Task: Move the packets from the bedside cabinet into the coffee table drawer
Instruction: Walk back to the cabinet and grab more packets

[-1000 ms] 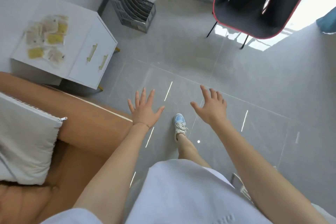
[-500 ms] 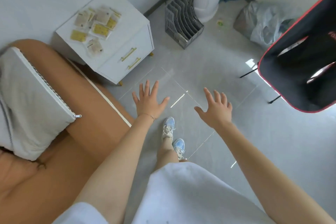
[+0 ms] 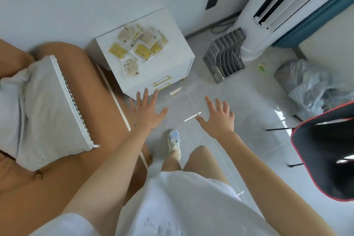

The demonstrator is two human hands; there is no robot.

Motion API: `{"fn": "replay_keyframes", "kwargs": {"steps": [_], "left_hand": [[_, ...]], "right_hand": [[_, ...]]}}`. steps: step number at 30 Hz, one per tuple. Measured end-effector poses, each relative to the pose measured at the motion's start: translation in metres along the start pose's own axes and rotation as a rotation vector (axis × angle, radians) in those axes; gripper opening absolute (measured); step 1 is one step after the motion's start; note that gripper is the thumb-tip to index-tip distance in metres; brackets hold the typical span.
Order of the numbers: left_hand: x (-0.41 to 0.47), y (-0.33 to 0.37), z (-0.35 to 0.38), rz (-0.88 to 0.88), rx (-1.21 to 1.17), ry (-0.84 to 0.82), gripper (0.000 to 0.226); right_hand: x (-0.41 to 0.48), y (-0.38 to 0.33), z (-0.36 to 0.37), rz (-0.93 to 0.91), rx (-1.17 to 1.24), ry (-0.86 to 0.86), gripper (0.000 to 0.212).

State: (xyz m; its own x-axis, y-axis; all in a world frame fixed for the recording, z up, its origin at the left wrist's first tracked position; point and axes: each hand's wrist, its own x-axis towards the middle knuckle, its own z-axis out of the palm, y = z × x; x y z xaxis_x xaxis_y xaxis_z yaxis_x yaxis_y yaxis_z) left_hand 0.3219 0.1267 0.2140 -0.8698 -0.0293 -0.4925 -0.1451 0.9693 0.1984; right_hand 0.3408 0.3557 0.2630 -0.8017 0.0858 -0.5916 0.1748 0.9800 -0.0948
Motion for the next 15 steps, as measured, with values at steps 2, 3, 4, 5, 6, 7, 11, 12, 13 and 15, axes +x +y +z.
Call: {"fn": "replay_keyframes", "kwargs": {"steps": [2,3,4,5,6,7,11,12,13,15], "left_hand": [[0.013,-0.007,-0.012,-0.027,0.007,0.000,0.078],[0.019,-0.010,-0.018,-0.045,0.015,-0.003,0.077],[0.024,-0.013,-0.023,-0.066,0.017,-0.002,0.077],[0.031,-0.016,-0.027,-0.089,0.008,0.001,0.077],[0.038,-0.019,-0.031,-0.111,-0.008,0.000,0.076],[0.044,-0.023,-0.034,-0.130,-0.027,-0.004,0.076],[0.074,-0.032,-0.045,-0.209,-0.097,-0.021,0.077],[0.084,-0.034,-0.048,-0.230,-0.101,-0.018,0.077],[0.095,-0.036,-0.051,-0.253,-0.101,-0.015,0.076],[0.116,-0.038,-0.058,-0.309,-0.108,-0.012,0.076]], "right_hand": [[0.018,-0.011,-0.014,-0.035,-0.033,-0.003,0.076],[0.027,-0.018,-0.021,-0.053,-0.049,-0.006,0.077],[0.036,-0.024,-0.027,-0.070,-0.061,-0.007,0.077],[0.047,-0.031,-0.034,-0.085,-0.071,-0.007,0.077],[0.058,-0.037,-0.040,-0.099,-0.079,-0.009,0.077],[0.069,-0.043,-0.046,-0.112,-0.090,-0.013,0.078],[0.118,-0.067,-0.066,-0.187,-0.145,-0.045,0.080],[0.131,-0.074,-0.070,-0.212,-0.169,-0.053,0.079],[0.144,-0.080,-0.074,-0.239,-0.197,-0.061,0.079],[0.170,-0.091,-0.082,-0.280,-0.231,-0.085,0.078]]}}
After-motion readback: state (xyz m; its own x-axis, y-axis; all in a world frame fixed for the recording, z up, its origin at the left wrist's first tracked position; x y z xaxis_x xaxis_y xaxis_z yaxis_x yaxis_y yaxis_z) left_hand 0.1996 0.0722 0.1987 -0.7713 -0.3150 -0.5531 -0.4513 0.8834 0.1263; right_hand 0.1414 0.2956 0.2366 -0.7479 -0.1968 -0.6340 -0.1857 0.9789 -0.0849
